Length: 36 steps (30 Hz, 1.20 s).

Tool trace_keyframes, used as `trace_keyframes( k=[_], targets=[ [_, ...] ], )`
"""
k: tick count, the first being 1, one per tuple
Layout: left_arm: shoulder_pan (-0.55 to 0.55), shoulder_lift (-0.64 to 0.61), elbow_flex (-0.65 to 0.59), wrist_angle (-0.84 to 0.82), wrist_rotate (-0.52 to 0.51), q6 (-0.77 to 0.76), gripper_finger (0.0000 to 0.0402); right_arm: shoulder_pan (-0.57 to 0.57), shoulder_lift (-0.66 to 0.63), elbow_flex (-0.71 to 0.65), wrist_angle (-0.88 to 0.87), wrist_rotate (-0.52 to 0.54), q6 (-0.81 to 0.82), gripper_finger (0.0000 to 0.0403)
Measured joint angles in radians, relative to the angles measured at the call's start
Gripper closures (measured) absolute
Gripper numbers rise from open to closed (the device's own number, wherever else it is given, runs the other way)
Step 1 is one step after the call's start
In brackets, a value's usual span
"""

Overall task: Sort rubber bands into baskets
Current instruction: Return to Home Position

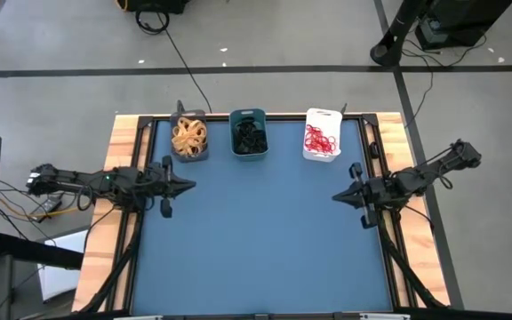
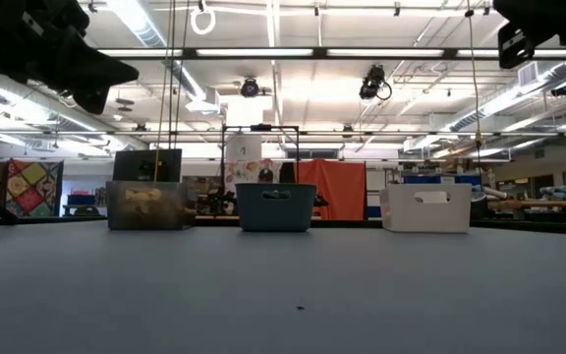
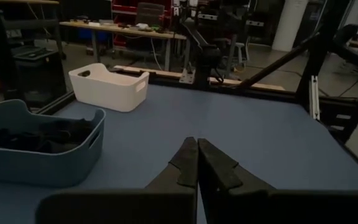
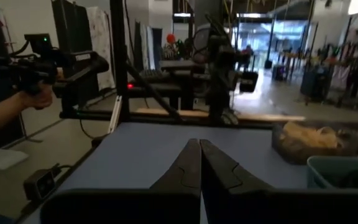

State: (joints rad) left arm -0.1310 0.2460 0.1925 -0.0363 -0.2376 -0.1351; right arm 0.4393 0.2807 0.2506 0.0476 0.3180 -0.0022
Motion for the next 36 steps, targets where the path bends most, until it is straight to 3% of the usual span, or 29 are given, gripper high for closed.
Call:
trace_keyframes(
  k=[14, 26, 36],
  targets=[
    [0.000, 0.001, 0.000, 0.010, -0.042, 0.026, 0.0393, -0.148, -0.059, -0.109, 0.138, -0.125, -0.042, 0.0397],
    [0.000, 0.000, 0.000, -0.035, -0.042, -0.027, 0.0392, -0.331, -0.094, -0.109, 0.083, -0.371, 0.029, 0.0398],
    [-0.003, 0.000, -0.011, -0.068, -0.037, -0.056, 0.0392, -0.338, -0.239, -0.109, -0.077, -0.340, 0.058, 0.0398]
  ],
)
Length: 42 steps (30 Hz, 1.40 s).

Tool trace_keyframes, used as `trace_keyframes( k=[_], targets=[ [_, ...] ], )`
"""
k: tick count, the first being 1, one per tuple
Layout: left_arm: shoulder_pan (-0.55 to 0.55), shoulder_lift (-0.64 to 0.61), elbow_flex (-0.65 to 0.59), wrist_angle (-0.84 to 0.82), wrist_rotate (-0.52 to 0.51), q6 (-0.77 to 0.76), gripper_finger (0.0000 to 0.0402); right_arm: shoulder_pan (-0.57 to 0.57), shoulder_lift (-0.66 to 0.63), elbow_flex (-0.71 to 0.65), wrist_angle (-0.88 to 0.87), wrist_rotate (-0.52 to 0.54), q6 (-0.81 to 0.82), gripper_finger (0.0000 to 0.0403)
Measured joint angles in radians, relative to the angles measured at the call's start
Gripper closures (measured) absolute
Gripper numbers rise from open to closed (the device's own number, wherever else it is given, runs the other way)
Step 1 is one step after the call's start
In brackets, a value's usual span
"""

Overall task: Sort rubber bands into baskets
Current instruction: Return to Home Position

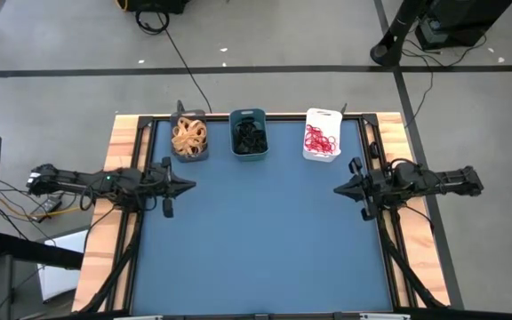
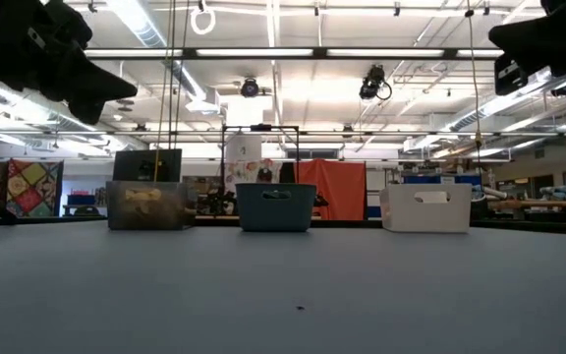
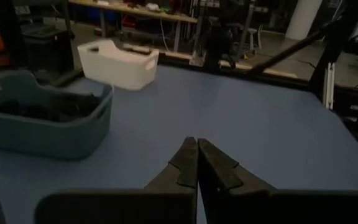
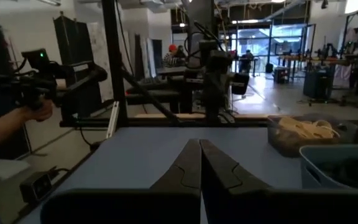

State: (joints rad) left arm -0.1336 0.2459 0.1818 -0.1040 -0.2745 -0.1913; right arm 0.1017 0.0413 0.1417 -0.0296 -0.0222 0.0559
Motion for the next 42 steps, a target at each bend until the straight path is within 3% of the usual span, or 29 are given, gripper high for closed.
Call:
trace_keyframes(
  k=[9, 18, 25, 36, 42],
  targets=[
    [-0.029, -0.004, -0.068, 0.043, 0.003, -0.022, 0.0392, 0.000, -0.039, 0.000, -0.109, 0.002, 0.023, 0.0398],
    [-0.052, -0.012, -0.069, 0.046, -0.004, 0.007, 0.0392, 0.001, -0.038, 0.000, -0.105, 0.021, 0.004, 0.0398],
    [-0.052, -0.012, -0.162, 0.267, -0.011, 0.055, 0.0392, 0.001, -0.037, -0.060, 0.076, -0.012, 0.047, 0.0398],
    [-0.052, -0.013, -0.173, 0.249, -0.015, 0.054, 0.0392, 0.000, -0.030, -0.136, 0.123, 0.014, 0.077, 0.0398],
    [-0.052, -0.071, -0.164, 0.224, 0.047, 0.047, 0.0392, 0.000, -0.037, -0.136, 0.105, 0.028, 0.066, 0.0398]
  ],
)
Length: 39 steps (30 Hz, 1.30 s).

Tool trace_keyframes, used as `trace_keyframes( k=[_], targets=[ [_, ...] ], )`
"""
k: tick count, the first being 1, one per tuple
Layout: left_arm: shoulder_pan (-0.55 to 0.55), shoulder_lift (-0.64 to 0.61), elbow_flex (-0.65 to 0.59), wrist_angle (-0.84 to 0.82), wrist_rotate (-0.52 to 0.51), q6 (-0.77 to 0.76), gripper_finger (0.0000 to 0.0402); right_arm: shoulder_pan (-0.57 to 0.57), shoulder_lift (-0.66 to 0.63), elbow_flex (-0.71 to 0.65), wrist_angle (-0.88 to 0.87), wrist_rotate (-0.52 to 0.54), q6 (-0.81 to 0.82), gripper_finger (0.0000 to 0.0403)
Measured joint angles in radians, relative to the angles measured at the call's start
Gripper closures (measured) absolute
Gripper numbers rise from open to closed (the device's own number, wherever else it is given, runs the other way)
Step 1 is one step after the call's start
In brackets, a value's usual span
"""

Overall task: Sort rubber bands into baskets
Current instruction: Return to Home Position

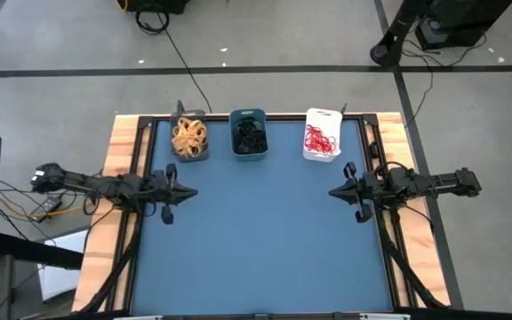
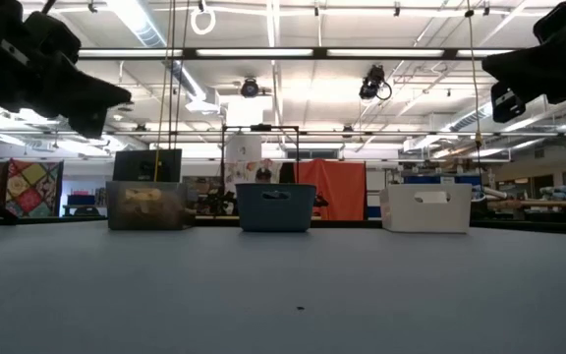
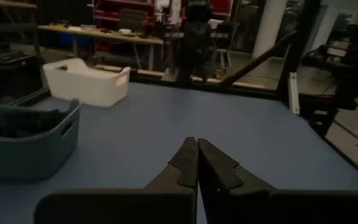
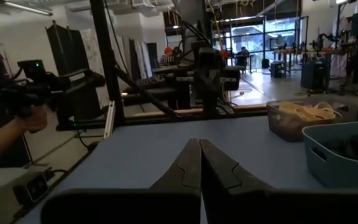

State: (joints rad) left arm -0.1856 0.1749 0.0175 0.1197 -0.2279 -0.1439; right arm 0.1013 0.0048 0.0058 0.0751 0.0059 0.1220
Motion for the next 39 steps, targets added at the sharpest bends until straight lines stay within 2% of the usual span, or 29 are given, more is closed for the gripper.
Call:
trace_keyframes(
  k=[6, 13, 16, 17, 20, 29, 39],
  targets=[
    [0.000, -0.173, 0.048, -0.187, 0.001, 0.010, 0.0392, 0.000, -0.001, 0.000, 0.001, 0.001, -0.009, 0.0398],
    [-0.002, -0.176, 0.038, -0.199, 0.004, 0.005, 0.0392, 0.000, -0.001, 0.000, -0.004, 0.024, -0.026, 0.0398],
    [-0.002, -0.174, 0.010, -0.133, 0.005, 0.032, 0.0392, 0.000, -0.001, 0.000, -0.022, 0.065, -0.028, 0.0398],
    [-0.003, -0.175, -0.007, -0.085, 0.007, 0.053, 0.0392, 0.000, -0.001, 0.000, -0.018, 0.063, -0.028, 0.0398],
    [-0.003, -0.175, -0.009, -0.082, 0.011, 0.086, 0.0392, 0.000, -0.001, 0.000, -0.019, 0.052, -0.028, 0.0398],
    [-0.007, -0.175, -0.009, -0.088, 0.031, 0.048, 0.0392, 0.000, 0.004, 0.000, -0.053, 0.030, -0.041, 0.0395],
    [-0.006, -0.161, -0.009, -0.085, 0.014, 0.040, 0.0392, 0.000, 0.004, 0.000, -0.054, 0.027, -0.092, 0.0371]
  ],
)
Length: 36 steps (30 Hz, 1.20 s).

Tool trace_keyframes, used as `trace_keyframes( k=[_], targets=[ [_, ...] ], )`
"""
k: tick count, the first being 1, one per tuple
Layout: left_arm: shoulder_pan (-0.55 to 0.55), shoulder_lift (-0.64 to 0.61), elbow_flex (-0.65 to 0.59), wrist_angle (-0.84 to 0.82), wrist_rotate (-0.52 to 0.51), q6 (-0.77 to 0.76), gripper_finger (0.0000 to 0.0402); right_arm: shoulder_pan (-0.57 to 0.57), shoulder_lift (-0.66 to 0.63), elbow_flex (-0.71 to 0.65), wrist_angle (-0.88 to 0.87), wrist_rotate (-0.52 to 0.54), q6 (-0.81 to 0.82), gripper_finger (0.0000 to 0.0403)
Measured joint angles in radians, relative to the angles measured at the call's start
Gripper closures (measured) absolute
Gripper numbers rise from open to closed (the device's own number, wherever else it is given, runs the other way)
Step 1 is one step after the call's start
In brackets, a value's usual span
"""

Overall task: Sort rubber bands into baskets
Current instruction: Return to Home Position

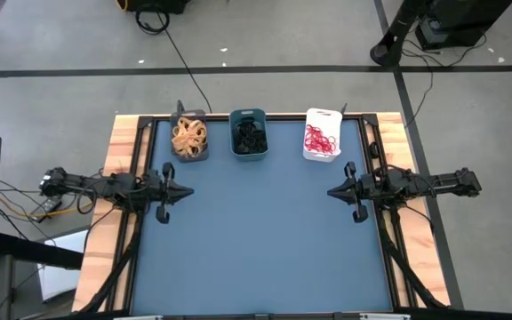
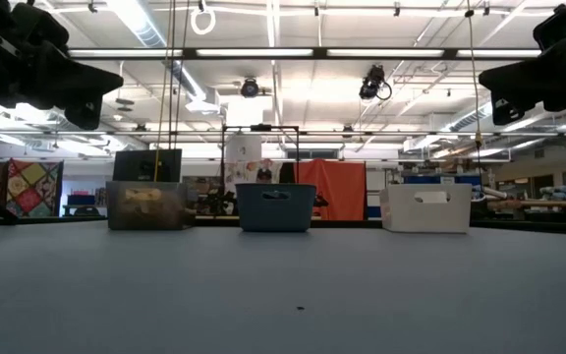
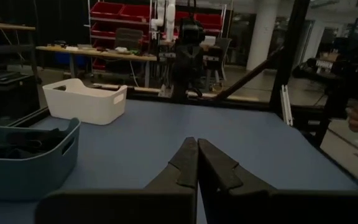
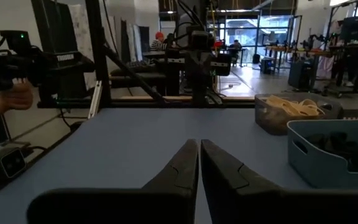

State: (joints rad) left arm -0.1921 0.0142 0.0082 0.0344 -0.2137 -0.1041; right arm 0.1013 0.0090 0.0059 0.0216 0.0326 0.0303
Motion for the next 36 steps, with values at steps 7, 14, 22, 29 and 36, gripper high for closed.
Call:
trace_keyframes(
  k=[7, 14, 22, 29, 36],
  targets=[
    [0.000, 0.045, 0.000, 0.000, 0.000, 0.022, 0.0392, 0.000, 0.000, 0.000, 0.006, 0.002, 0.041, 0.0372],
    [0.000, 0.052, 0.000, 0.020, 0.000, 0.022, 0.0392, 0.000, 0.000, 0.000, 0.006, 0.003, 0.072, 0.0372],
    [0.000, 0.052, 0.000, 0.054, 0.000, 0.021, 0.0392, 0.000, 0.000, 0.000, 0.006, 0.003, 0.072, 0.0371],
    [0.000, 0.052, -0.001, 0.055, 0.000, 0.021, 0.0392, 0.000, 0.000, 0.000, 0.006, 0.003, 0.072, 0.0372],
    [0.000, 0.052, -0.001, 0.057, 0.000, 0.021, 0.0392, 0.000, 0.000, 0.000, 0.006, 0.003, 0.072, 0.0373]
  ],
)
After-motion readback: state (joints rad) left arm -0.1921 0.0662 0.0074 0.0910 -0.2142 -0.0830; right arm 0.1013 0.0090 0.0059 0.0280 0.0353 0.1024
